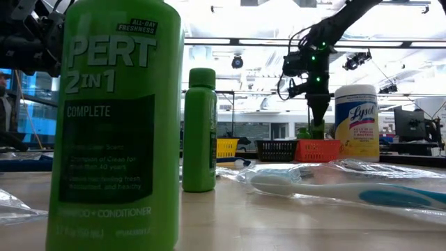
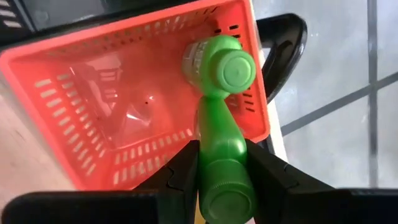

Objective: Pick & Place Travel size toiletries
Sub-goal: Put the green shampoo bottle into the orange bin

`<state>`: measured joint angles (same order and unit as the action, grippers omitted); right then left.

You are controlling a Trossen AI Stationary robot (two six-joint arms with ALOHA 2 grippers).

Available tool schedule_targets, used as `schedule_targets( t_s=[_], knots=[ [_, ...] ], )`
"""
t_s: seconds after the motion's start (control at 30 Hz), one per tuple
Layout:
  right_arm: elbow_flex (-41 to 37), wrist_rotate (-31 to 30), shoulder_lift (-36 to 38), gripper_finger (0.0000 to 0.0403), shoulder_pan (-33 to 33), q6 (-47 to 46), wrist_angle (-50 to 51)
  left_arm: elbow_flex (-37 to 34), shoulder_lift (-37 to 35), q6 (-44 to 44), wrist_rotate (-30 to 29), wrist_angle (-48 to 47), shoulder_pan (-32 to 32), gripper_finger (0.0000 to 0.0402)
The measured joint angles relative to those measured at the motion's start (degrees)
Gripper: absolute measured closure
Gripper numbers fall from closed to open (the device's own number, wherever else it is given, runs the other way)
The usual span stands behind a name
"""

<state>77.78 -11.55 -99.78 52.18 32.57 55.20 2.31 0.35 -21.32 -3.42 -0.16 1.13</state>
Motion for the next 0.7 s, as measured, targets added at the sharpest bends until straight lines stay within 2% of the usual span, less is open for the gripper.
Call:
schedule_targets(
  t_s=[0.4,0.7],
  knots=[
    [0.0,0.02,-3.2,0.0308,0.4,11.75,-4.09,0.0,0.0,0.0,0.0,0.0,0.0,0.016],
    [0.0,0.93,-4.64,0.0308,0.77,12.88,-5.76,0.0,0.0,0.0,0.0,0.0,0.0,0.016]
  ],
)
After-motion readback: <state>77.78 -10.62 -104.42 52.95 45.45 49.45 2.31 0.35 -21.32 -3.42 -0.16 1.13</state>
